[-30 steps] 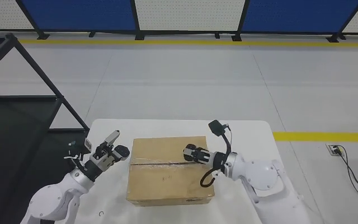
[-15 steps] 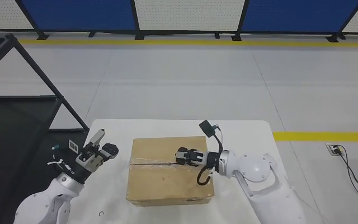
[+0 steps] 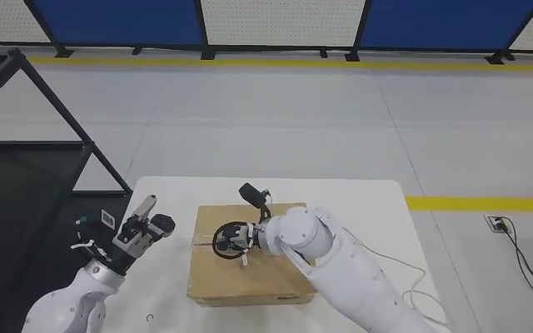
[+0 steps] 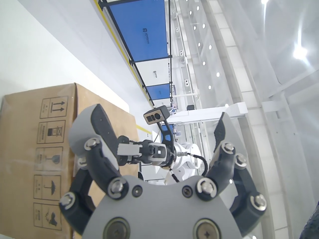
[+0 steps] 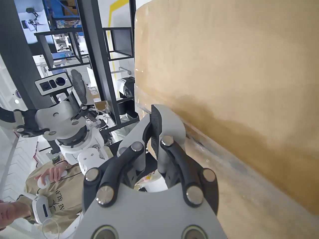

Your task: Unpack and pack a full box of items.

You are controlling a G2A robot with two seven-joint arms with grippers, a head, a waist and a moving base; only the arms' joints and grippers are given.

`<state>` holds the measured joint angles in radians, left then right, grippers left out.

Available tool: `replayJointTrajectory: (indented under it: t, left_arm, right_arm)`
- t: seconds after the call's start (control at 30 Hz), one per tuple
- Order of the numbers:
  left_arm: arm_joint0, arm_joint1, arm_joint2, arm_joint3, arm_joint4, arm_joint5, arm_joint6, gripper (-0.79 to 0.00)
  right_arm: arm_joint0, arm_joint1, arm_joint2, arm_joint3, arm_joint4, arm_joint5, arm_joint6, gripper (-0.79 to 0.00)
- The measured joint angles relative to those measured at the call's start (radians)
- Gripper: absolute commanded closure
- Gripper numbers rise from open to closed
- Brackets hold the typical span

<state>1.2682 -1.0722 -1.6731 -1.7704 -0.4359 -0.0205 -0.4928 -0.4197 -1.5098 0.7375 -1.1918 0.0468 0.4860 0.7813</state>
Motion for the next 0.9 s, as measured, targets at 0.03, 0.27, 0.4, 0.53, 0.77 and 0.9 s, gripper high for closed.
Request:
replayJointTrajectory:
  t: [0.03,0.27,0.4,0.53,0.77,0.9]
  left_arm:
    - [0.000,0.000,-0.004,0.002,-0.006,-0.001,0.001,-0.785]
    - [-0.013,0.001,-0.007,0.001,-0.009,0.001,-0.017,-0.785]
    - [-0.024,0.002,-0.002,0.003,-0.005,0.007,-0.027,-0.785]
    - [-0.035,0.002,0.004,0.009,-0.002,0.010,-0.038,-0.785]
    - [-0.052,0.001,0.019,0.009,-0.004,0.006,-0.045,-0.785]
    - [-0.054,0.001,0.021,0.010,-0.003,0.003,-0.047,-0.785]
  right_arm:
    - [0.008,-0.006,-0.012,0.012,-0.008,0.012,-0.011,0.000]
    - [0.006,-0.019,-0.023,0.015,-0.026,0.073,-0.061,0.000]
    - [-0.024,-0.007,0.002,-0.029,-0.054,0.102,-0.068,0.000]
    - [-0.069,0.015,0.037,-0.107,-0.102,0.162,-0.060,0.000]
    - [-0.125,0.051,0.092,-0.207,-0.199,0.296,-0.041,0.000]
    - [-0.171,0.075,0.150,-0.272,-0.235,0.341,-0.035,0.000]
